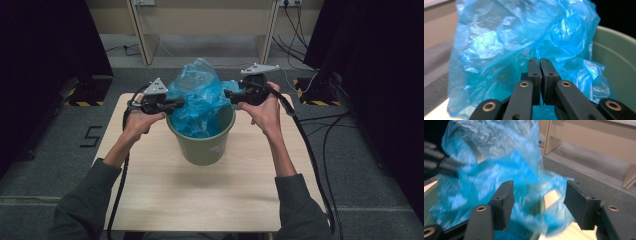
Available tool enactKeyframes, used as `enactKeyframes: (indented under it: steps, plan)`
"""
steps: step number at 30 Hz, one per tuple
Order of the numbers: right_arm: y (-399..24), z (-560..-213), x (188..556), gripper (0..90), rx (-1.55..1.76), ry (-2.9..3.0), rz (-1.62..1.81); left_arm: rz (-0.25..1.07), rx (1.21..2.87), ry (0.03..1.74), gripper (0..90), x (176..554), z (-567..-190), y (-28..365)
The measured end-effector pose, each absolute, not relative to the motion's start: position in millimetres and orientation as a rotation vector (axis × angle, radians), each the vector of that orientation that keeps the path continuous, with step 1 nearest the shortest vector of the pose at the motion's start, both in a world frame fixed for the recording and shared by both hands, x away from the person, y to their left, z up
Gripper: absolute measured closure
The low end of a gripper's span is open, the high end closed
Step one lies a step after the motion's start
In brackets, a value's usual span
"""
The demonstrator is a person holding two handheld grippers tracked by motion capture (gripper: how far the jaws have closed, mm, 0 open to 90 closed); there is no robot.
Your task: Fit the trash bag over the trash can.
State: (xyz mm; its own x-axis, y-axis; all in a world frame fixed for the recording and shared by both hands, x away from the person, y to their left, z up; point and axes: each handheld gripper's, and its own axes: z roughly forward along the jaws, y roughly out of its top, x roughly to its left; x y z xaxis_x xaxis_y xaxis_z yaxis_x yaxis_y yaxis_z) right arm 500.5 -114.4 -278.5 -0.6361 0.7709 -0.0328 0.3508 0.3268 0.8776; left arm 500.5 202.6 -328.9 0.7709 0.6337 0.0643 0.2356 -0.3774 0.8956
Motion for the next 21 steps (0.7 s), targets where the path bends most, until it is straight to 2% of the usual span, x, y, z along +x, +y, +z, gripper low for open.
enactKeyframes:
  steps: [4,6,7,8,10,13,21]
  plan:
    - [-107,-291,499,33.4,0.938,2.224,1.253,0.473,1.946,0.638,84.8,496,-325,202]
    - [-99,-298,502,34.9,0.917,2.25,1.25,0.471,1.948,0.627,85.3,494,-324,201]
    - [-95,-302,505,42.9,0.904,2.273,1.234,0.468,1.947,0.623,85.9,494,-324,201]
    - [-92,-306,508,55.7,0.873,2.306,1.22,0.472,1.943,0.623,86.5,493,-324,202]
    - [-90,-312,510,74.9,0.837,2.353,1.193,0.472,1.925,0.629,87.7,493,-323,207]
    - [-98,-313,505,89.4,0.804,2.365,1.178,0.48,1.881,0.656,89.0,493,-322,224]
    - [-152,-307,472,90.0,0.821,2.337,1.148,0.503,1.848,0.729,89.6,489,-332,262]
